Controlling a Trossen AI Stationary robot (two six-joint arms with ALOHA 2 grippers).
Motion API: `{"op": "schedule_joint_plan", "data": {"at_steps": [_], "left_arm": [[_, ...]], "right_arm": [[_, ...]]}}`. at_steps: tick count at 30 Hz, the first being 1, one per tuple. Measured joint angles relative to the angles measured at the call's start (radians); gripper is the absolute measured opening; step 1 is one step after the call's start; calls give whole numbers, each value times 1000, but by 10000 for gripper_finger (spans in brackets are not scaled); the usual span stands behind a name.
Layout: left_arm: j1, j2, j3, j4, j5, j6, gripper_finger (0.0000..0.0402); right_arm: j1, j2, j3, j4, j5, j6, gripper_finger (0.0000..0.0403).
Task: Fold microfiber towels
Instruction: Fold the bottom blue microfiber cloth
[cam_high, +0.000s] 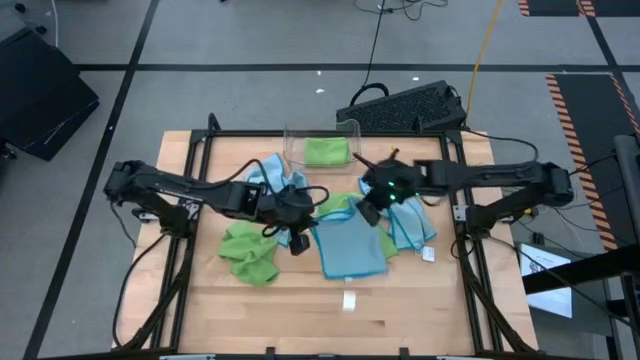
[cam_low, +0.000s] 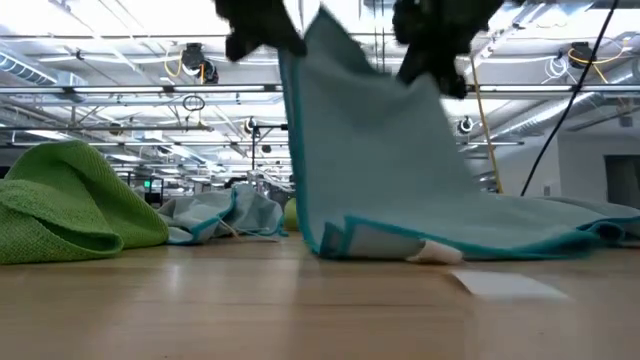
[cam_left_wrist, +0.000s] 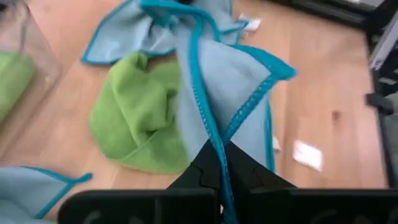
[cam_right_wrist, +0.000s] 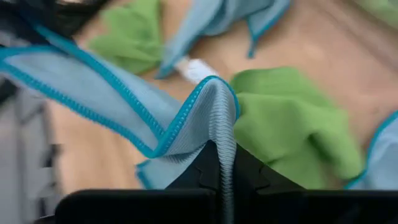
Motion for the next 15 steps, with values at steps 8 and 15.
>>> {"op": "schedule_joint_plan", "data": {"at_steps": [8, 15], "left_arm": [[89, 0, -219, 252, 12, -19, 0], [33, 0, -223, 364, 77, -8, 0]], "right_arm": [[-112, 78, -108, 110, -108, -92, 5], [-89, -40, -197, 118, -361, -221, 6]]}}
